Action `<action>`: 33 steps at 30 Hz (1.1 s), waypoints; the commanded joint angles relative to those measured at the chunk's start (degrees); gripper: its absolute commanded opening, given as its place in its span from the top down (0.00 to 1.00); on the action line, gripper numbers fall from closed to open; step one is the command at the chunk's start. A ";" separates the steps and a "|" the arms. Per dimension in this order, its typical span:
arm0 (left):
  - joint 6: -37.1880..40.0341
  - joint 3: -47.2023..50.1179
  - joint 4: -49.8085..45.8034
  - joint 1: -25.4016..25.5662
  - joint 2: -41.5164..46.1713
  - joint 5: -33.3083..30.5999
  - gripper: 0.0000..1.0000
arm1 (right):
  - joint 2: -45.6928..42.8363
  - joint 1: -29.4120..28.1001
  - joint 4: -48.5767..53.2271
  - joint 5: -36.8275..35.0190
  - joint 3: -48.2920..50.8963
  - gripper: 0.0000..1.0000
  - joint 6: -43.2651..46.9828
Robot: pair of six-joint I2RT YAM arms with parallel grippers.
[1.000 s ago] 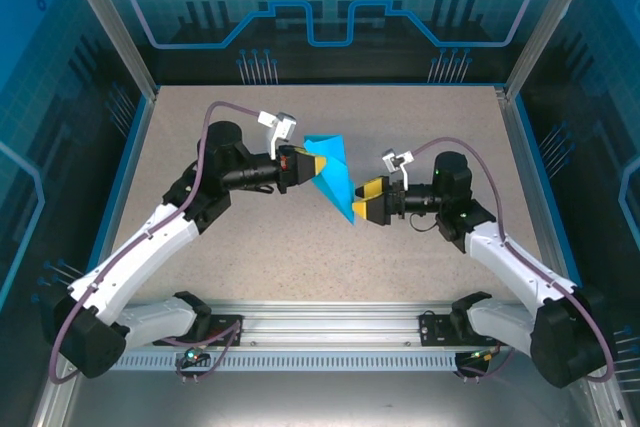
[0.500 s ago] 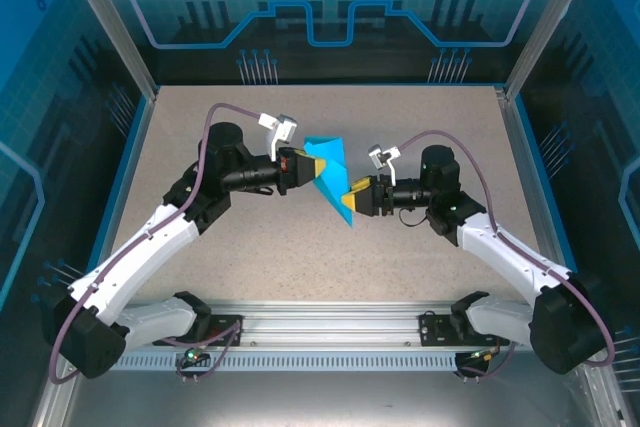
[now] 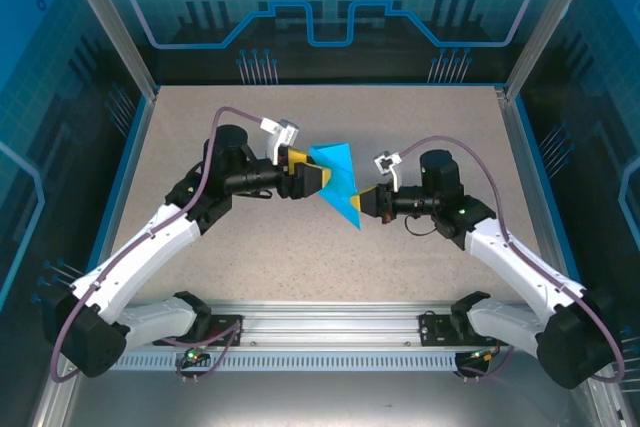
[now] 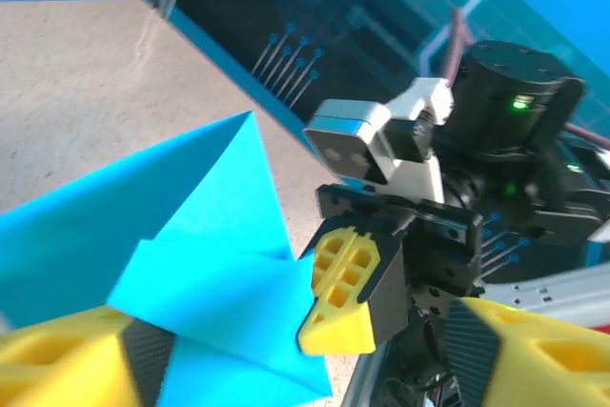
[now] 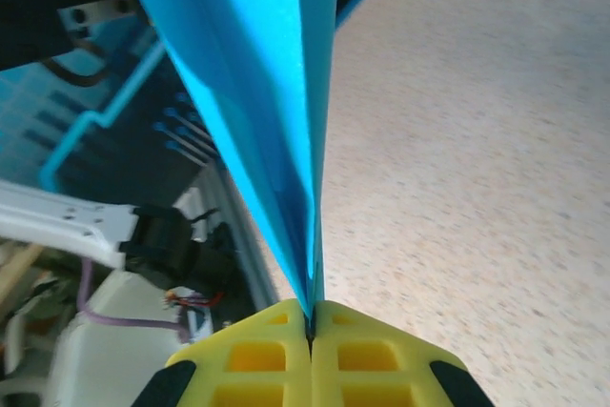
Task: Fold a paper plane with a square sheet of paper (fold left side to right side)
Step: Turn over the paper at the center of the table.
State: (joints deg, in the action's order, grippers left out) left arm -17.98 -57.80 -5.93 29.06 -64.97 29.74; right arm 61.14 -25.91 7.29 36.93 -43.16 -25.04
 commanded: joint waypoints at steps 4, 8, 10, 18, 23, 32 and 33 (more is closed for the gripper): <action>0.51 1.73 -6.61 0.25 4.92 -17.24 0.12 | 2.05 -9.63 31.66 -44.77 -10.79 0.98 2.42; -2.41 5.46 -7.33 0.23 9.74 -27.03 0.10 | 10.99 -19.00 46.23 -70.72 -16.86 0.97 -8.30; -3.66 6.07 -8.74 0.26 11.01 -32.32 0.09 | 16.87 -22.92 51.60 -77.91 -19.89 0.97 -12.95; -6.12 5.19 -9.45 0.19 9.18 -41.53 0.06 | 46.79 -33.06 70.29 -93.26 -37.78 0.99 -25.10; -6.36 2.52 -11.85 0.13 6.12 -41.45 0.05 | 61.37 -35.64 74.38 -94.16 -47.59 0.98 -24.16; -6.85 2.14 -12.19 0.08 4.79 -40.77 0.04 | 62.88 -36.72 59.46 -85.15 -46.18 0.59 -10.33; -6.69 1.79 -12.42 0.11 4.42 -40.52 0.04 | 61.53 -37.00 57.82 -83.87 -45.09 0.52 -9.26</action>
State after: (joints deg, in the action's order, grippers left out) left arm -24.08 -53.34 -17.28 29.04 -59.70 -10.26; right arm 125.91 -61.52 70.26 -50.48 -89.76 -39.22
